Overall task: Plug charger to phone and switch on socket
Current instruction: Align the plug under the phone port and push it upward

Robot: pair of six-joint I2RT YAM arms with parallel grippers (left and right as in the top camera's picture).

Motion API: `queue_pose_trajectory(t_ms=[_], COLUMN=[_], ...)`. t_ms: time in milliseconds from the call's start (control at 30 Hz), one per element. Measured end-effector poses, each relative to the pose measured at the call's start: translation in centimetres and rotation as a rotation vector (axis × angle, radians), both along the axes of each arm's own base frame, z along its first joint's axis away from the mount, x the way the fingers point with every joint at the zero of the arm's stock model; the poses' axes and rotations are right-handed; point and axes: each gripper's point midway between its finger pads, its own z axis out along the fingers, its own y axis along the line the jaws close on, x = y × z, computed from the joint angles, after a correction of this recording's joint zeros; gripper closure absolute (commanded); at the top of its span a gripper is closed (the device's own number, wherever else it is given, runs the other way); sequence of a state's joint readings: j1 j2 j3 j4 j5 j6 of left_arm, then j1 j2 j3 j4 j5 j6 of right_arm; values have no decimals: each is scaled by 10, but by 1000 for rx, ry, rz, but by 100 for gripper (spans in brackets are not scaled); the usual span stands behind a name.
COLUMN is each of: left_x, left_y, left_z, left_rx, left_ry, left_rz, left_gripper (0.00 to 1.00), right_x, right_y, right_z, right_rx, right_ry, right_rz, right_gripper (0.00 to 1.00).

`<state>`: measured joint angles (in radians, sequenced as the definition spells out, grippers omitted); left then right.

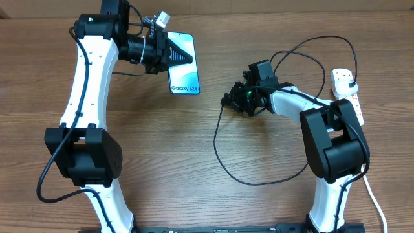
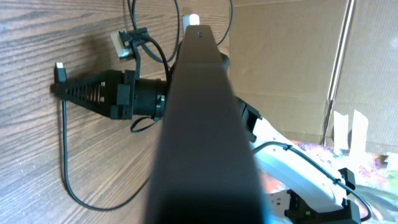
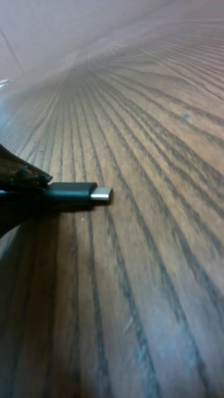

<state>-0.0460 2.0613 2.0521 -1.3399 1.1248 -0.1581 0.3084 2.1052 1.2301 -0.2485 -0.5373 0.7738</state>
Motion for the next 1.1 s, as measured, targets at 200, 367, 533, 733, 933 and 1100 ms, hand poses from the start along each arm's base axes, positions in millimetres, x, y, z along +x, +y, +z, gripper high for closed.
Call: queue_pose_trajectory(t_ms=[200, 367, 533, 733, 933, 1100], left_x=[-2, -3, -7, -12, -13, -15], left_y=[3, 4, -4, -11, -15, -21], left_z=[-6, -8, 8, 31, 54, 62], left_rx=[38, 49, -54, -194, -326, -368], left_ry=[22, 30, -17, -79, -132, -156], left_rz=[8, 9, -35, -84, -116, -140], left_gripper=[96, 96, 96, 96, 96, 96], right_x=[-7, -21, -33, -78, -109, -130], right_y=[2, -5, -2, -9, -15, 1], right_z=[2, 23, 121, 237, 269, 284], right_rx=[26, 32, 98, 162, 181, 223], right_ry=[2, 0, -180, -396, -475, -536], right_rz=[56, 114, 187, 237, 257, 326], right_gripper=[96, 96, 96, 96, 96, 96])
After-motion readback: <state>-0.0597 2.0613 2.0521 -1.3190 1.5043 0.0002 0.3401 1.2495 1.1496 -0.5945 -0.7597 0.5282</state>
